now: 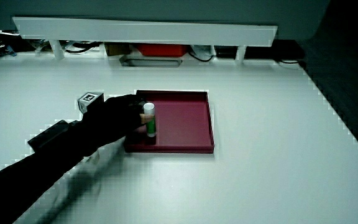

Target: Place glue stick

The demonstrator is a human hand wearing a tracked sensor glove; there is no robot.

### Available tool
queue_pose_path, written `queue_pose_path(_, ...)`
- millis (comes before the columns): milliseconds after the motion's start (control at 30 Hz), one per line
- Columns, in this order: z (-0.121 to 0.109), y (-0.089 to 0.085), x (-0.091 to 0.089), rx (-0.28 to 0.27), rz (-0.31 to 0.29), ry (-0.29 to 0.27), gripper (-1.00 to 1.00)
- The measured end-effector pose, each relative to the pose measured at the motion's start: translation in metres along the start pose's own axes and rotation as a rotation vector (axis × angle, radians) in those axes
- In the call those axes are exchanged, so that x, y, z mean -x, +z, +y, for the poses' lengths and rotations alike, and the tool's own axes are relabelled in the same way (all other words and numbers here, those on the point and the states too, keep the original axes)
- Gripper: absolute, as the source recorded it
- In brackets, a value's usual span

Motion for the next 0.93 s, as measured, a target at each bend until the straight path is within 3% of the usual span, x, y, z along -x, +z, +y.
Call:
queue_pose_path(100, -0.003, 0.009, -0.004, 0.028, -0.007, -0.026, -0.95)
queue_pose_path(167, -0.006, 0.017, -0.014, 0.062, 0.046, -0.037, -0.97)
queue_pose_path(300, -0.017, 0.032, -0.041, 0.124, 0.084, -0.054, -1.00)
queue_pose_path(433, -0.027, 0.047, -0.065, 0.153, 0.156, -0.070, -1.00)
queue_pose_path(500, -0.033, 0.053, -0.080, 0.172, 0.226, -0.048, -1.00)
queue_pose_path(533, -0.036, 0.056, -0.086, 0.172, 0.256, -0.049, -1.00)
queue_pose_path(567, -0.038, 0.059, -0.092, 0.166, 0.323, -0.049, -1.00)
queue_pose_path(600, -0.039, 0.061, -0.096, 0.178, 0.341, -0.061, -1.00)
queue_pose_path(667, -0.043, 0.064, -0.103, 0.218, 0.262, -0.050, -1.00)
queue_pose_path(700, -0.046, 0.068, -0.106, 0.218, 0.264, -0.048, -1.00)
queue_pose_path(733, -0.048, 0.071, -0.109, 0.223, 0.230, -0.066, -1.00)
queue_pose_path(800, -0.053, 0.081, -0.115, 0.212, 0.293, -0.070, -1.00)
queue_pose_path(867, -0.059, 0.087, -0.122, 0.217, 0.298, -0.075, -1.00)
queue_pose_path(900, -0.062, 0.092, -0.125, 0.196, 0.369, -0.056, -1.00)
queue_pose_path(933, -0.065, 0.096, -0.127, 0.204, 0.366, -0.067, -1.00)
